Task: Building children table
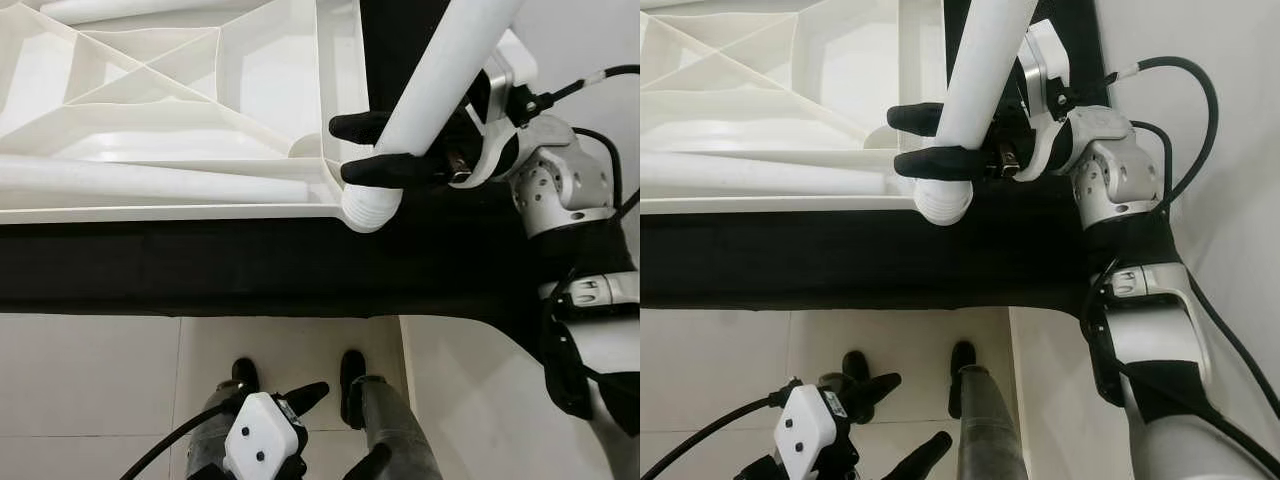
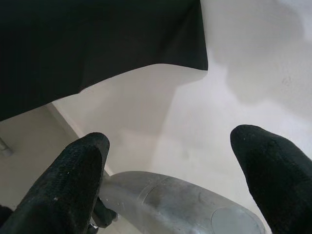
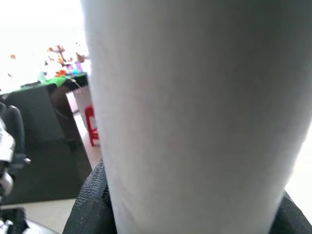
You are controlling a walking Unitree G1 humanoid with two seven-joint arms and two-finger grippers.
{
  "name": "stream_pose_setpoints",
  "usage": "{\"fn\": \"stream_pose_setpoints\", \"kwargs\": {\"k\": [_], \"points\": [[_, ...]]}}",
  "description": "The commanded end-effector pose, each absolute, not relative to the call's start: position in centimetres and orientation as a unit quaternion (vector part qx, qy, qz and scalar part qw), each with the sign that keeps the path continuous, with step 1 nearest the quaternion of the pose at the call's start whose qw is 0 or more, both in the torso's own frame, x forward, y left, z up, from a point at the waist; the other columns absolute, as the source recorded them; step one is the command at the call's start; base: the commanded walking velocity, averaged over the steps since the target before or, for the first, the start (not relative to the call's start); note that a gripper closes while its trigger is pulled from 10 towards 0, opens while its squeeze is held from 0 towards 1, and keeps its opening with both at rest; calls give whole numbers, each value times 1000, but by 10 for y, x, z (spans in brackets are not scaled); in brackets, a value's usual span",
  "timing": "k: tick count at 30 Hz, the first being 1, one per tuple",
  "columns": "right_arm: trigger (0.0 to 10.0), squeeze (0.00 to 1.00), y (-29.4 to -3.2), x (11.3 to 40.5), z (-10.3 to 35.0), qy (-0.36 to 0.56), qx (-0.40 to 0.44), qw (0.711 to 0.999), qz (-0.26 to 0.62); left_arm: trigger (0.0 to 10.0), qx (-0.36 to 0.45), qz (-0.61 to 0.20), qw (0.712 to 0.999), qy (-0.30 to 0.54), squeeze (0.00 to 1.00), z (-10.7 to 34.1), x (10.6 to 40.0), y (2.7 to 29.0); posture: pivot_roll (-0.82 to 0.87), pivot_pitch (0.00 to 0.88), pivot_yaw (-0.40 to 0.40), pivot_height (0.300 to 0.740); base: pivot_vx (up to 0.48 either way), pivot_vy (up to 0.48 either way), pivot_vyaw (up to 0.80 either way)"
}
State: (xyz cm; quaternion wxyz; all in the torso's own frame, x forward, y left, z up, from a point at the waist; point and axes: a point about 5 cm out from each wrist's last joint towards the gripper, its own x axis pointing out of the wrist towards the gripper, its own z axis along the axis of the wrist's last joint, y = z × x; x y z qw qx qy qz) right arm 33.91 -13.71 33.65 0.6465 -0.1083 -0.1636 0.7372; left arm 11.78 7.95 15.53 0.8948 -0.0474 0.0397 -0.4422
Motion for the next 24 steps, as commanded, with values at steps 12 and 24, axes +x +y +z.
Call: {"fn": "stream_pose_setpoints", "kwargs": {"k": [12, 24], "points": [[10000, 0, -137, 347, 312, -89, -170, 655, 730, 10000, -48, -451, 889, 61, 0, 150, 113, 79, 56, 595, -56, 740, 0, 0, 0], [10000, 0, -130, 335, 292, -47, -246, 616, 747, 10000, -48, -451, 889, 60, 0, 150, 114, 79, 49, 595, -56, 740, 0, 0, 0]]}}
